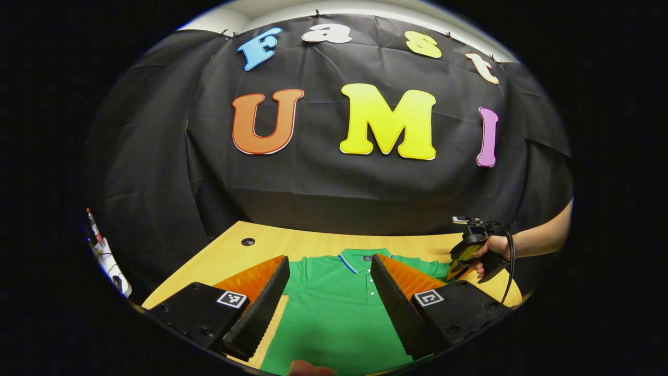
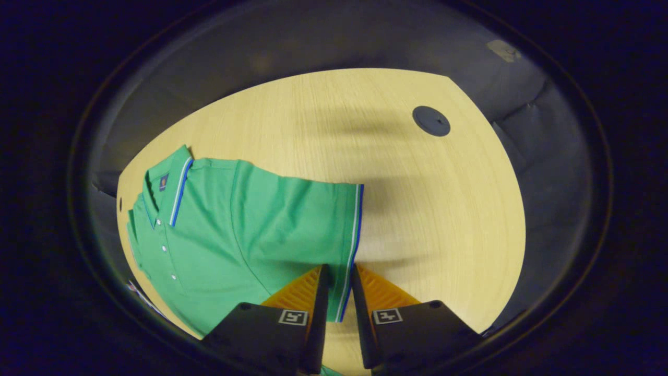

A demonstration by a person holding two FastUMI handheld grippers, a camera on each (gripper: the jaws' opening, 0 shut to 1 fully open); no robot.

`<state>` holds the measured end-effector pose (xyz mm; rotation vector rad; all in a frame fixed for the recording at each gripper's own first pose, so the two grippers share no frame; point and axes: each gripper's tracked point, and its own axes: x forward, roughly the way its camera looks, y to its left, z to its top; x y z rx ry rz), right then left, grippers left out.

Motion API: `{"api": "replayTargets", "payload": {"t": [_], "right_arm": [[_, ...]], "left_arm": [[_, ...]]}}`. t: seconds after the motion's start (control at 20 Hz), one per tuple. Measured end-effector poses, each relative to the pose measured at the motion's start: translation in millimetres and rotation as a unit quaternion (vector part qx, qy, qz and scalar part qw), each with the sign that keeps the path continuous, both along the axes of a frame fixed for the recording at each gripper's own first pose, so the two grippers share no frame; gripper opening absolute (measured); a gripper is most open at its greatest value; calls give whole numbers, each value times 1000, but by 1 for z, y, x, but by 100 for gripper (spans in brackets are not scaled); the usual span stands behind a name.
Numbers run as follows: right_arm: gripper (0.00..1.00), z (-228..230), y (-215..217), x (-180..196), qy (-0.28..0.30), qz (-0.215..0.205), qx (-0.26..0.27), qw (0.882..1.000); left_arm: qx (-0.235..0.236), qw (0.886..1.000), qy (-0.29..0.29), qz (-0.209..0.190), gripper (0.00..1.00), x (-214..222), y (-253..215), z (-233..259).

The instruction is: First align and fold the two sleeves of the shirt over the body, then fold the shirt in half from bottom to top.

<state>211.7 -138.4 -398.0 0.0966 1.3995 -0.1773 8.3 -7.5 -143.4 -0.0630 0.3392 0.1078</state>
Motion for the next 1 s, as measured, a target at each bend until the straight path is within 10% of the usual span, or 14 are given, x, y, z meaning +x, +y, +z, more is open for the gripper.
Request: {"api": "replayTargets", "payload": {"t": [0.1,0.2,1.0], "right_arm": [[31,1,0,3,-12,4,4,1000],[3,-1,2,4,-14,-30,18,999],[3,82,98,10,-93,-36,76,992]], "left_arm": [[-3,1000,3,5,100,-4,2,1],[0,1000,5,12,100,-8,8,2],[-28,998,22,52,100,-37,67,-12]]}}
